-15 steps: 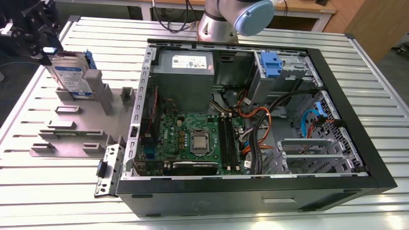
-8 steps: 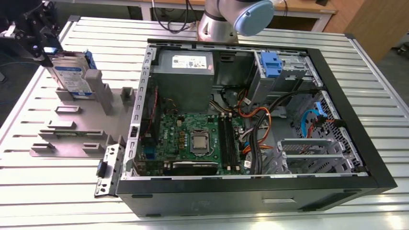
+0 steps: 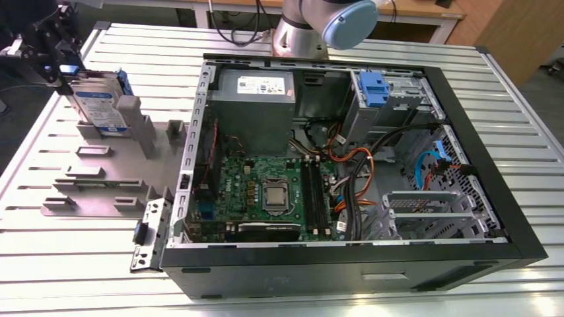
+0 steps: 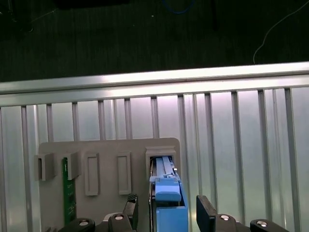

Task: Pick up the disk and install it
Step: 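Pick up the disk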

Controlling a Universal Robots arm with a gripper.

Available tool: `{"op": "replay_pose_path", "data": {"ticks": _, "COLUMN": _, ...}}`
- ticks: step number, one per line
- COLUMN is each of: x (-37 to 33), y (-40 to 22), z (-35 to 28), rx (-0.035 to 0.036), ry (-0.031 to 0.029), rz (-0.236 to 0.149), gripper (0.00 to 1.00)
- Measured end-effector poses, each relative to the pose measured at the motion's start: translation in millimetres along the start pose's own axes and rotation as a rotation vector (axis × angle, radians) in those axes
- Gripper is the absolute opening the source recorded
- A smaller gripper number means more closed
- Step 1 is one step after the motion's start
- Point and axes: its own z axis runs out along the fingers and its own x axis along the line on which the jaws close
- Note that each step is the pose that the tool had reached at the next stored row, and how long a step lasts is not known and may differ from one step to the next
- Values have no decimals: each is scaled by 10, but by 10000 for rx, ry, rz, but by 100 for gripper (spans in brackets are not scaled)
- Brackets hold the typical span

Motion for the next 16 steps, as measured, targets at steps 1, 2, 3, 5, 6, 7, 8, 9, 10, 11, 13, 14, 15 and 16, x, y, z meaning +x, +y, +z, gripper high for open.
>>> {"op": "replay_pose_path", "data": {"ticks": 1, "x": 0, "y": 3, "z": 7, "rx": 1, "ry": 0, "rz": -1, "gripper": 59}}
{"op": "replay_pose_path", "data": {"ticks": 2, "x": 0, "y": 6, "z": 12, "rx": 0, "ry": 1, "rz": -2, "gripper": 59}}
{"op": "replay_pose_path", "data": {"ticks": 3, "x": 0, "y": 9, "z": 15, "rx": 2, "ry": 1, "rz": -2, "gripper": 59}}
{"op": "replay_pose_path", "data": {"ticks": 5, "x": 0, "y": 10, "z": 17, "rx": 2, "ry": 1, "rz": -3, "gripper": 59}}
{"op": "replay_pose_path", "data": {"ticks": 6, "x": 0, "y": 10, "z": 17, "rx": 2, "ry": 1, "rz": -3, "gripper": 59}}
{"op": "replay_pose_path", "data": {"ticks": 7, "x": 0, "y": 10, "z": 17, "rx": 3, "ry": 2, "rz": -3, "gripper": 59}}
{"op": "replay_pose_path", "data": {"ticks": 8, "x": 0, "y": 10, "z": 18, "rx": 3, "ry": 2, "rz": -2, "gripper": 59}}
{"op": "replay_pose_path", "data": {"ticks": 9, "x": 0, "y": 11, "z": 19, "rx": 3, "ry": 2, "rz": -2, "gripper": 59}}
{"op": "replay_pose_path", "data": {"ticks": 10, "x": 1, "y": 11, "z": 23, "rx": 5, "ry": 1, "rz": -2, "gripper": 59}}
{"op": "replay_pose_path", "data": {"ticks": 11, "x": 1, "y": 14, "z": 27, "rx": 5, "ry": 1, "rz": -3, "gripper": 59}}
{"op": "replay_pose_path", "data": {"ticks": 13, "x": 1, "y": 20, "z": 34, "rx": 4, "ry": 1, "rz": -2, "gripper": 59}}
{"op": "replay_pose_path", "data": {"ticks": 14, "x": 1, "y": 23, "z": 38, "rx": 4, "ry": 3, "rz": -3, "gripper": 59}}
{"op": "replay_pose_path", "data": {"ticks": 15, "x": 1, "y": 25, "z": 41, "rx": 4, "ry": 3, "rz": -2, "gripper": 59}}
{"op": "replay_pose_path", "data": {"ticks": 16, "x": 1, "y": 28, "z": 43, "rx": 4, "ry": 5, "rz": -2, "gripper": 59}}
